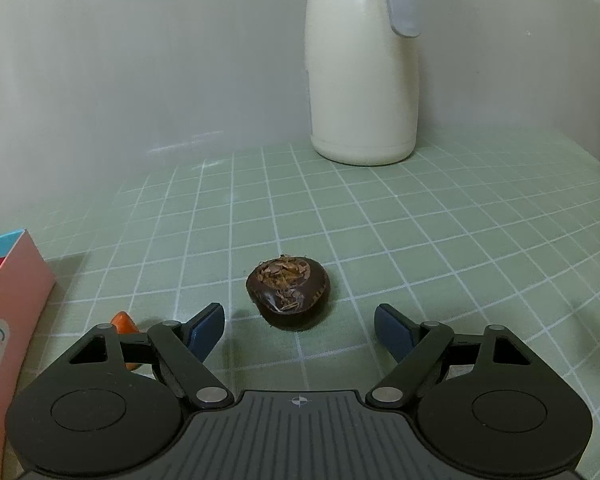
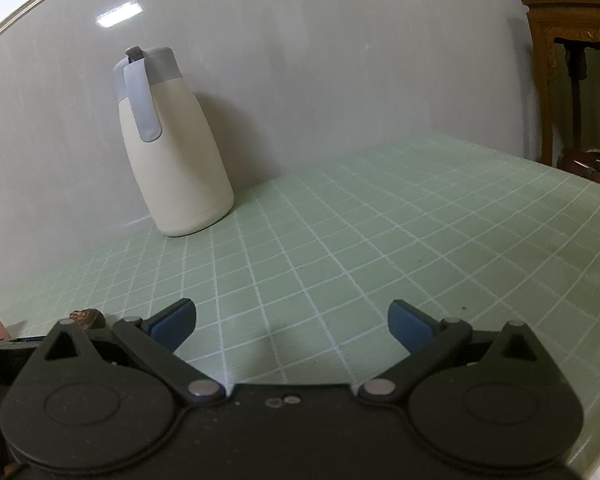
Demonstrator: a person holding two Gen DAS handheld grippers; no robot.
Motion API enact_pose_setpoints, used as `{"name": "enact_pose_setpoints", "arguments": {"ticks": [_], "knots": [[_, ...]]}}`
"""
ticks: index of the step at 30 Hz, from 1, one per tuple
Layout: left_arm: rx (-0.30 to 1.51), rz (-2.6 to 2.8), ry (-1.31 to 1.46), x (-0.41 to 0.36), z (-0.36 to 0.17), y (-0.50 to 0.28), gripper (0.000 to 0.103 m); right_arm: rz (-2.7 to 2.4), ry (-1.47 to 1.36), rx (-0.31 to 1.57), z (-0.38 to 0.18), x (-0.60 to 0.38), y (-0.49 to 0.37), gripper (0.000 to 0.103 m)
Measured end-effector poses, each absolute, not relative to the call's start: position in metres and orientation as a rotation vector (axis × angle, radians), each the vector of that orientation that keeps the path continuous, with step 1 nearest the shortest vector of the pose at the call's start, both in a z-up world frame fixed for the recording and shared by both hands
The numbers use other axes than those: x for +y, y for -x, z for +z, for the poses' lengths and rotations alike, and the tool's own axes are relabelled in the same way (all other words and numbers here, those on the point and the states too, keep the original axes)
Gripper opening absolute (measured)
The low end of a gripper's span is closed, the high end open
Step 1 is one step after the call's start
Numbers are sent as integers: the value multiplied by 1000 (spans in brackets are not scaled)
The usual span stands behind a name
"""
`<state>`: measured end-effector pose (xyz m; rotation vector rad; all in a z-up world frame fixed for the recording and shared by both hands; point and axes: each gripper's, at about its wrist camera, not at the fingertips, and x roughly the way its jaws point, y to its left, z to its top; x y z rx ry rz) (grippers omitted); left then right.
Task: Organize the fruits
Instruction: 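Reach the left gripper to the dark chestnut and close on it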
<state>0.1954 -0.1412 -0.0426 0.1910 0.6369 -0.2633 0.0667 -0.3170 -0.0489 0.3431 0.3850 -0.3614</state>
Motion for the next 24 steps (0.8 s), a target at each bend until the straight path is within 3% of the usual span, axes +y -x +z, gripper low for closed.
{"name": "enact_pose_setpoints", "arguments": {"ticks": [10,12,14,19,20,22,23,24], "knots": [[635,-319,-165,-140,-43,-200,65,-345,-343,397,-49,-316,-67,103],[635,-342,-153,-139,-42,-200,51,-345,-345,397,-48,-315,-67,103],[635,-367,-144,-138,-42,-200,44,-344,-347,398,-48,-315,-68,103],[627,-366,-161,-140,-41,-198,43,-338,-347,401,-48,-316,-67,103],[627,-362,-160,-140,-41,-198,45,-337,-348,402,-48,-316,-67,103],[635,-357,-159,-139,-41,-200,60,-336,-348,403,-48,-316,-67,103],[639,-354,-148,-140,-40,-202,82,-335,-349,404,-48,-316,-67,103],[636,-344,-139,-140,-39,-203,92,-334,-352,406,-48,-317,-68,103]]}}
